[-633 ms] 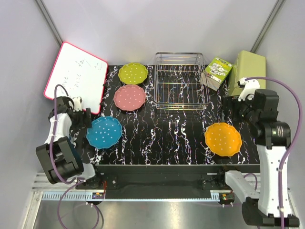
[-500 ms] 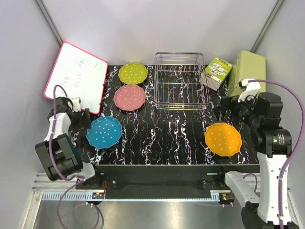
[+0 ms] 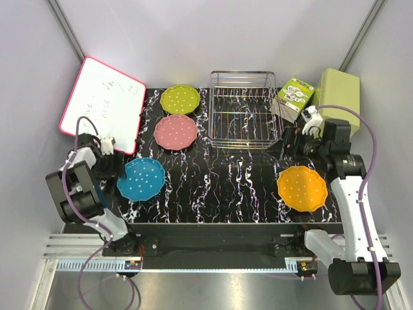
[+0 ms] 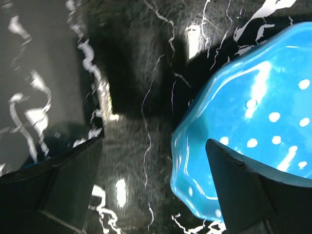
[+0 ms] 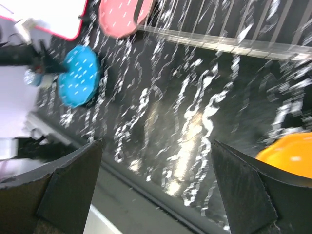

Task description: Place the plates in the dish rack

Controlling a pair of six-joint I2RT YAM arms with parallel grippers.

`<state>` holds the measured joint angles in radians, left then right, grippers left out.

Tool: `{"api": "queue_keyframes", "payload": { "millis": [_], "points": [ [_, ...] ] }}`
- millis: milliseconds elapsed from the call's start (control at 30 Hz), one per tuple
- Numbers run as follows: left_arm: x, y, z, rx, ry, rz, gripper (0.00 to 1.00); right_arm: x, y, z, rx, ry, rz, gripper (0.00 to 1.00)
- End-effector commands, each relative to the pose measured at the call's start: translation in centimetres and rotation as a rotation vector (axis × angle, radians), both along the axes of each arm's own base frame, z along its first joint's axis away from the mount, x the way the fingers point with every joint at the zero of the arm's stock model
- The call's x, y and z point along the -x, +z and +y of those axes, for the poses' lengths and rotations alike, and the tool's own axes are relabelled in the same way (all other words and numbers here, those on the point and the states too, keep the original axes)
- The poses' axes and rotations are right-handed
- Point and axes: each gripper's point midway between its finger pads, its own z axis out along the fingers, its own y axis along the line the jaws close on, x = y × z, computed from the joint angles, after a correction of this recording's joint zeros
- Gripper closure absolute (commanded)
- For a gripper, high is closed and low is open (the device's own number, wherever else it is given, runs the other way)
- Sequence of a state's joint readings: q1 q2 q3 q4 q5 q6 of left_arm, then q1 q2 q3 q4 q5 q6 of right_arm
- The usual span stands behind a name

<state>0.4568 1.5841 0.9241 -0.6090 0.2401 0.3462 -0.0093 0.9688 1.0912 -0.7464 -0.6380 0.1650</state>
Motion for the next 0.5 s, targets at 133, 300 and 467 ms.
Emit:
{"api": "queue_keyframes", "payload": {
  "millis": [133,300,467],
  "points": [
    [-0.7,0.3,-3.7,0.068,-0.258,-0.004,0.15,-1.3,-4.0,4.3,-0.192,0.113,0.099,0.0],
    [1.1,0.6,-7.3,0.065,-0.447,0.045,0.23,-0.4,-6.8,8.7,-0.22,0.22,0.167,0.0],
    [2.7,0.6,-10.4,0.103,-0.528,0.116,0.26,-0.5,-8.5,10.5,-0.284,0.212,0.215,0.0]
  ]
}}
